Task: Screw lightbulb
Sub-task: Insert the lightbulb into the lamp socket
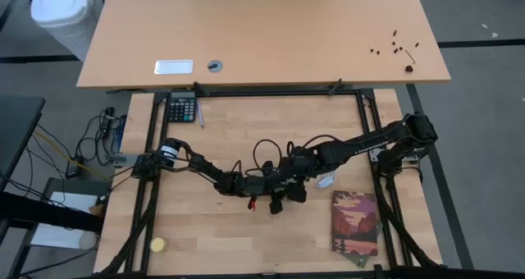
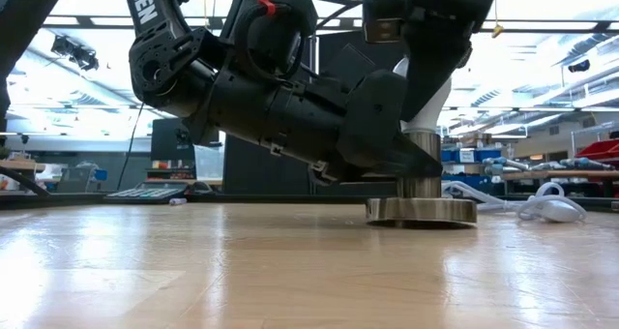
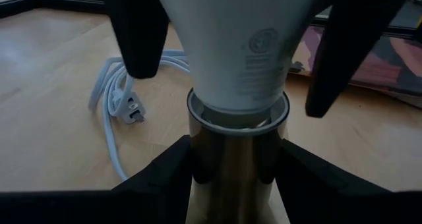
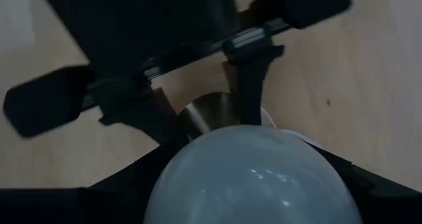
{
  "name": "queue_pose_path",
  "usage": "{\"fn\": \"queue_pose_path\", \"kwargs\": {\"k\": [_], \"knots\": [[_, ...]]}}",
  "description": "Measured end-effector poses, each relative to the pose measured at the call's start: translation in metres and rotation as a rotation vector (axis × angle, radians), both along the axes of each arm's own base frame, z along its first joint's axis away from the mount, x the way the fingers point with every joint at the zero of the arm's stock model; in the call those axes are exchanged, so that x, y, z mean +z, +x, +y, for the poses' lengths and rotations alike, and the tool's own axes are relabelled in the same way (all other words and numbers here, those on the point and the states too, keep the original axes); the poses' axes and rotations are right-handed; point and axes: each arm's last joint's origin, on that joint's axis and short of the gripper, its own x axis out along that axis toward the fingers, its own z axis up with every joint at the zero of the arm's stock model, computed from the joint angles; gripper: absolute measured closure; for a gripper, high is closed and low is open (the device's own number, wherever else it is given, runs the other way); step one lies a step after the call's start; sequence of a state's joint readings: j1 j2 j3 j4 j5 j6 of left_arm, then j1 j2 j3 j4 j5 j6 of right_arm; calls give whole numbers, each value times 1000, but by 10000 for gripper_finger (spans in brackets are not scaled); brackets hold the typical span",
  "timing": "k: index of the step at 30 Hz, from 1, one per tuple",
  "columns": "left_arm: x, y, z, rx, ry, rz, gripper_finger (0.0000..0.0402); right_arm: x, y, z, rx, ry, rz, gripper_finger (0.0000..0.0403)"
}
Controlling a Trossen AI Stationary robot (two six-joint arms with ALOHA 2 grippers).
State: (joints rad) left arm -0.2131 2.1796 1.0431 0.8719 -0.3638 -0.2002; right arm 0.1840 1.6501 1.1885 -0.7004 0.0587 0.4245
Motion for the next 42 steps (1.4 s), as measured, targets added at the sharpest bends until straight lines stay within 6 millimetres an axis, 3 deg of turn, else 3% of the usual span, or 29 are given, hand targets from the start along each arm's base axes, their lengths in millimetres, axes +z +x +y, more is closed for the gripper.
{"fn": "queue_pose_path", "kwargs": {"k": [13,20,31,42], "knots": [[0,0,0,15,-16,-4,213,0,-2,7,-263,39,-16,135],[0,0,1,31,-19,-6,213,-1,0,8,-165,24,-21,108],[0,0,1,22,-14,-3,213,-2,-2,7,-79,29,11,10],[0,0,1,16,-6,4,213,11,-13,5,84,-47,31,15]]}}
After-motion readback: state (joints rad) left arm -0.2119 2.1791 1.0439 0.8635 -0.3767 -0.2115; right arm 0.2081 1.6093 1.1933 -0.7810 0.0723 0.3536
